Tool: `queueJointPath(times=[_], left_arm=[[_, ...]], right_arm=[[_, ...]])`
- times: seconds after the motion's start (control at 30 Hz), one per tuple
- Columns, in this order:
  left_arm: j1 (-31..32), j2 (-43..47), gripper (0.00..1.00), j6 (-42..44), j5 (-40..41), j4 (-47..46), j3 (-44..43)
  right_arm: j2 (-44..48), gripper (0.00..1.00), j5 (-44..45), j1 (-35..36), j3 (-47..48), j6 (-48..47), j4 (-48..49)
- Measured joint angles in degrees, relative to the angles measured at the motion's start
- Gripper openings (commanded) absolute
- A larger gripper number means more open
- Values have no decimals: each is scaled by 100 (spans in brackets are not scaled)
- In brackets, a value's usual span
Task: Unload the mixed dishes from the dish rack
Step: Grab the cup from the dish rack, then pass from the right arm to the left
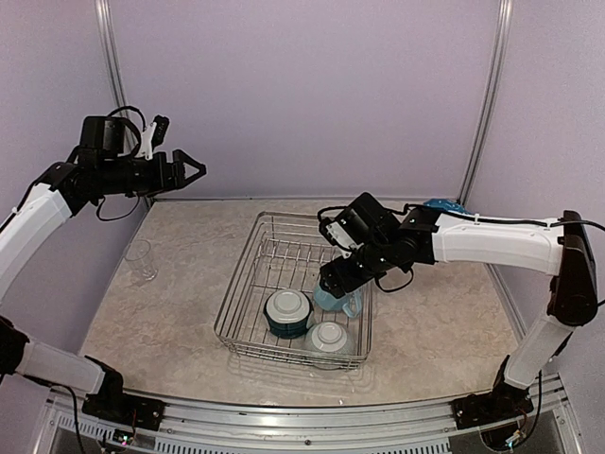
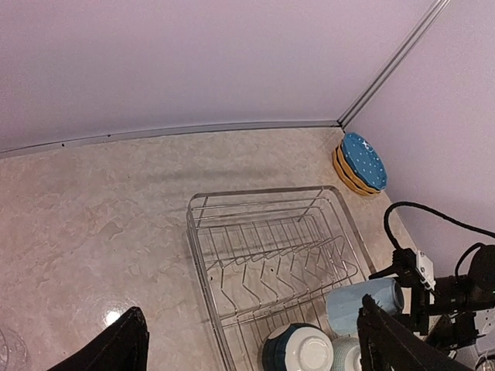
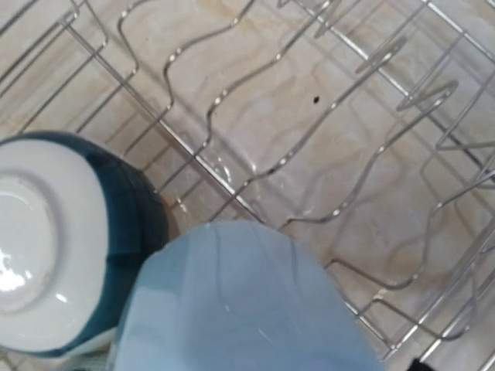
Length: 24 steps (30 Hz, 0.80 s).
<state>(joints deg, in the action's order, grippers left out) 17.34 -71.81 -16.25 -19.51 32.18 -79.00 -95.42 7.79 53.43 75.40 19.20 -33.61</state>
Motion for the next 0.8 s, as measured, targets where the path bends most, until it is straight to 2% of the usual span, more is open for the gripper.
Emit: queueJointPath(times=[0.17, 0.5, 0.8], left_arm=[[17, -83, 89, -39, -103, 9, -2], [66, -177, 89, -293, -487, 9, -2], [81, -485, 87, -1176, -2072, -608, 68]], right_arm=[[101, 0, -33, -26, -2, 26, 144], [461, 0, -592, -472, -227, 435, 1255], [758, 0, -1561, -896, -1088, 1517, 3300]])
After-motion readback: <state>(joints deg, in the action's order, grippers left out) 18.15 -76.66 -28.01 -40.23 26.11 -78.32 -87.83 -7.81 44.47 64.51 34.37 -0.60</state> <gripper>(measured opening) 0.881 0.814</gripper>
